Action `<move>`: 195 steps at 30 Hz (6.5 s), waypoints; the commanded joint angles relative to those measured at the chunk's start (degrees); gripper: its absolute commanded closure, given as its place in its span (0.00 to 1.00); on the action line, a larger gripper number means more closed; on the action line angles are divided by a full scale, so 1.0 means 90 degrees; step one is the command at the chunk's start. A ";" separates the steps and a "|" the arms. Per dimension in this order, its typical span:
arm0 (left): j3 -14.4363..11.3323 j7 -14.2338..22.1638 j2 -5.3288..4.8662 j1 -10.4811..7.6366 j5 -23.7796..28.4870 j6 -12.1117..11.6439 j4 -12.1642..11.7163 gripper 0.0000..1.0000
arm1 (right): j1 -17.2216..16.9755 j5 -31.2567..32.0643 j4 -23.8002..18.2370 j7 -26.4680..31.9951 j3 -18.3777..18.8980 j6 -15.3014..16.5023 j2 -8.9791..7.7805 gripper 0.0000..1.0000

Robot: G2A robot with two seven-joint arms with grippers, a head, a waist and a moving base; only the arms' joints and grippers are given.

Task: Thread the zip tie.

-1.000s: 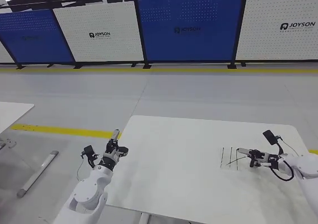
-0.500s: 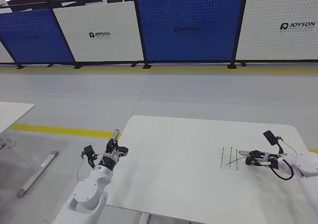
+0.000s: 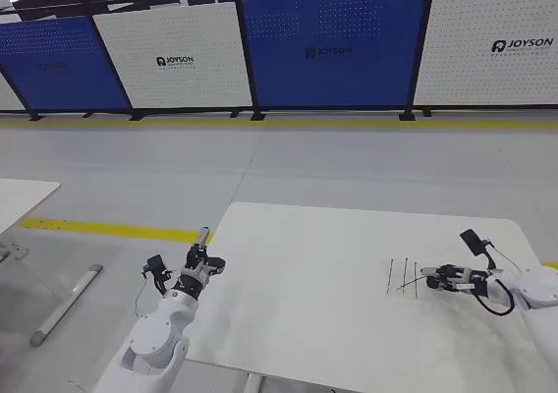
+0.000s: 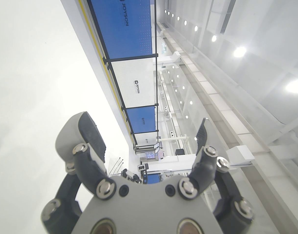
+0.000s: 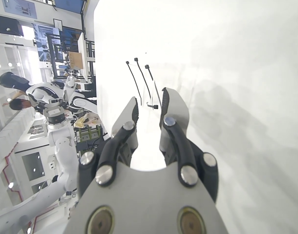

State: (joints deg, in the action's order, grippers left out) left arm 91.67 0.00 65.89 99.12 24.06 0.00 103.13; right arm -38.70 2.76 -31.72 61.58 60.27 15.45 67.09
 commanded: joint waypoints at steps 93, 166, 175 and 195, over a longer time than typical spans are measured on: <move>0.0000 0.0000 0.0000 0.0000 0.0000 0.0000 0.0000 0.00 | -0.1672 -0.2714 -0.1906 0.0499 0.1745 0.0416 -0.0489 1.00; -0.1487 0.1571 0.0025 -0.0792 -0.1671 0.0293 0.0215 0.00 | -0.3933 -0.2550 -0.5253 -0.2646 0.1631 0.0447 -0.0271 1.00; -0.1507 0.1841 0.0021 -0.0693 -0.1526 -0.0151 0.0071 0.00 | -0.3673 -0.1886 -0.5372 -0.3453 0.0719 0.0363 -0.0057 1.00; -0.2076 0.2016 0.0083 -0.0992 -0.1490 -0.0021 -0.0481 0.00 | -0.3268 -0.2620 -0.4819 -0.3372 -0.0140 0.0287 0.0236 1.00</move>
State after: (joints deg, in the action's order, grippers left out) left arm 72.99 18.15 66.63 90.19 10.66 -0.20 98.80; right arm -68.12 -20.82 -75.09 31.22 59.02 18.04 69.22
